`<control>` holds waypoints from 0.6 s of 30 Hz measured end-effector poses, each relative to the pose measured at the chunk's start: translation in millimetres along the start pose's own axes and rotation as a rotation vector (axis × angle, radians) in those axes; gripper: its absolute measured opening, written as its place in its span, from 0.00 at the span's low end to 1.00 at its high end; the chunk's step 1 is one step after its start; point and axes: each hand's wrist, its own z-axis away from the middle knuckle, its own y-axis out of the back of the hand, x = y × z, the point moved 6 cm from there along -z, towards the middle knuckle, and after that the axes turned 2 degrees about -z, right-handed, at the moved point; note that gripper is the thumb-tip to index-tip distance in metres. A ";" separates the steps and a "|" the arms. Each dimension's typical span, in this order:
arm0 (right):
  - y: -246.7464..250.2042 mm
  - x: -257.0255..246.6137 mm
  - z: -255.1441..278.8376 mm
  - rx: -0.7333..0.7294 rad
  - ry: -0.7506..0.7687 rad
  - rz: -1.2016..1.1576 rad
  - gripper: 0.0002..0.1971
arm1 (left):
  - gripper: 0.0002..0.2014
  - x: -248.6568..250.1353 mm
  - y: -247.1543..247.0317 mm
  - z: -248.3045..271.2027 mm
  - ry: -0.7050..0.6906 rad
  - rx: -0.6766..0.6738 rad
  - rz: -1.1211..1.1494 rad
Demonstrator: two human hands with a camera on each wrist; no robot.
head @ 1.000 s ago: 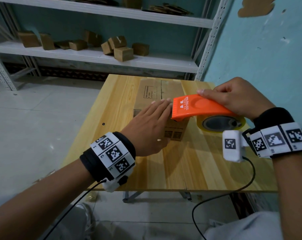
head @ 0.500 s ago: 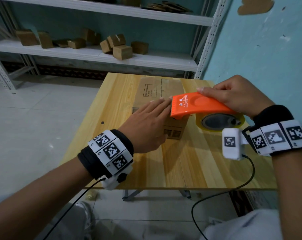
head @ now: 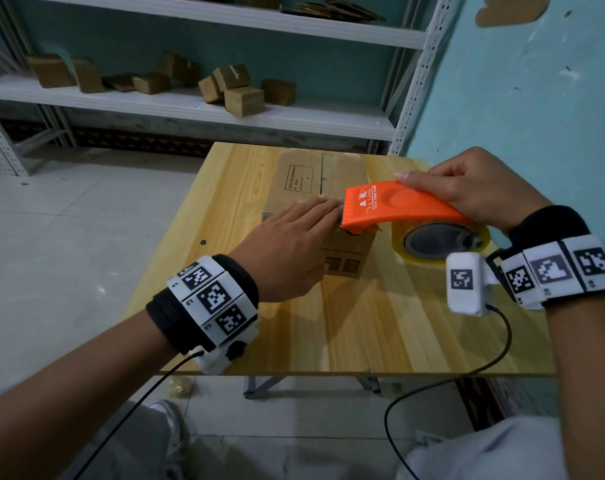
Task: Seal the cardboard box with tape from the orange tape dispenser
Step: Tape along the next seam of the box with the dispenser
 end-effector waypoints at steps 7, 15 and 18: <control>1.5 -2.2 0.8 -0.014 0.010 0.008 0.31 | 0.41 -1.5 -2.6 -0.1 0.008 -0.009 0.001; 3.7 -1.4 0.8 -0.025 0.010 0.013 0.37 | 0.40 -0.4 -1.1 0.4 0.002 -0.005 0.003; 4.1 0.2 0.8 -0.038 -0.001 -0.003 0.35 | 0.39 -0.4 -1.5 0.4 0.001 -0.007 -0.003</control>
